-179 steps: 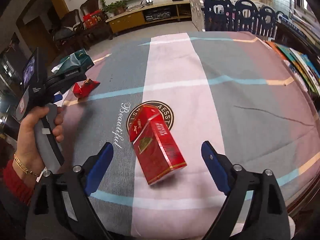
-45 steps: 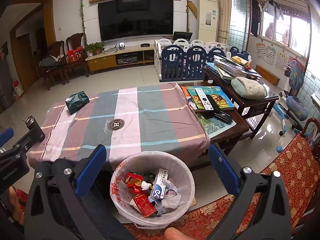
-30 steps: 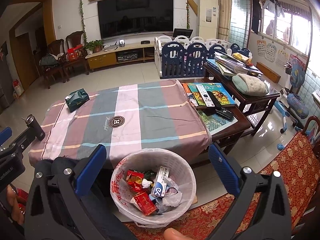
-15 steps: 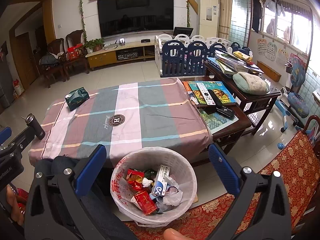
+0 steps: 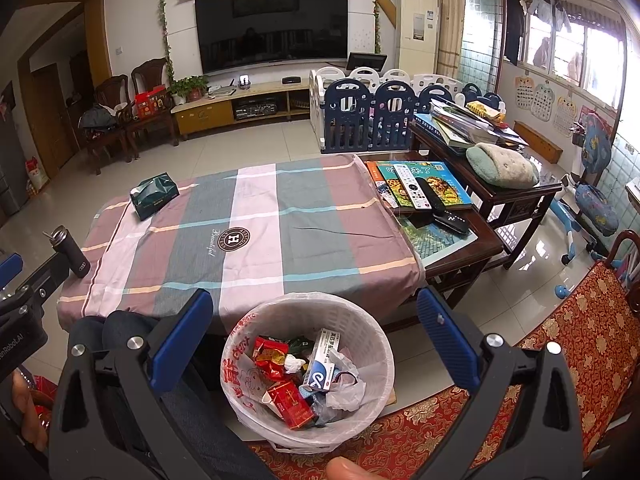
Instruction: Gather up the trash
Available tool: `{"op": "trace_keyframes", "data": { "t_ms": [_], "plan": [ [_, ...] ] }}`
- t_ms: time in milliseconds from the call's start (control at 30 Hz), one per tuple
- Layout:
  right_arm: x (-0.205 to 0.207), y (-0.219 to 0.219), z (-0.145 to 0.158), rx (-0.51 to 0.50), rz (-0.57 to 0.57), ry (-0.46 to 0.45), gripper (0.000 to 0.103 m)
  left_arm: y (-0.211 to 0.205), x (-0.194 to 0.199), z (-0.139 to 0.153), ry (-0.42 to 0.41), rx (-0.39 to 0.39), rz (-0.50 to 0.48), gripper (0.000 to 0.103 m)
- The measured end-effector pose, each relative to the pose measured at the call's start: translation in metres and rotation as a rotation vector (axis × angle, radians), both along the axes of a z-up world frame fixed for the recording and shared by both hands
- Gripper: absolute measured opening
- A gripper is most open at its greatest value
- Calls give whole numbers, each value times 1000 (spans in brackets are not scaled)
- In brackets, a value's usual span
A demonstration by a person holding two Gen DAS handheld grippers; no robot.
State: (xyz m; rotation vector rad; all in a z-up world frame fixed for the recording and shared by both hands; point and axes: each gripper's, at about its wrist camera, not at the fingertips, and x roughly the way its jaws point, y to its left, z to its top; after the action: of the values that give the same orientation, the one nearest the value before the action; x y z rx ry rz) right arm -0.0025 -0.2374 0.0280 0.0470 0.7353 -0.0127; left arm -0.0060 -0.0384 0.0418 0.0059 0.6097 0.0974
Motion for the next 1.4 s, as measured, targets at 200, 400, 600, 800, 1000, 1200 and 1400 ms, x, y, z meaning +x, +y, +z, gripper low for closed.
{"op": "trace_keyframes", "data": {
  "t_ms": [200, 400, 600, 800, 1000, 1200, 1400],
  "plan": [
    [0, 0, 0, 0, 0, 0, 100, -1, -1, -3, 4, 1, -1, 100],
    [1, 0, 1, 0, 0, 2, 100, -3, -1, -8, 10, -1, -3, 100],
    [0, 0, 0, 0, 0, 2, 100, -3, -2, -8, 10, -1, -3, 100],
    [0, 1, -1, 0, 1, 4, 100, -4, 0, -9, 14, -3, -6, 100],
    [-1, 1, -3, 1, 0, 6, 100, -4, 1, -11, 24, -9, -11, 100],
    [0, 0, -2, 0, 0, 6, 100, -4, 1, -11, 24, -8, -9, 100],
    [-1, 1, -6, 0, 0, 8, 100, -3, 2, -12, 30, -15, -9, 100]
  ]
}}
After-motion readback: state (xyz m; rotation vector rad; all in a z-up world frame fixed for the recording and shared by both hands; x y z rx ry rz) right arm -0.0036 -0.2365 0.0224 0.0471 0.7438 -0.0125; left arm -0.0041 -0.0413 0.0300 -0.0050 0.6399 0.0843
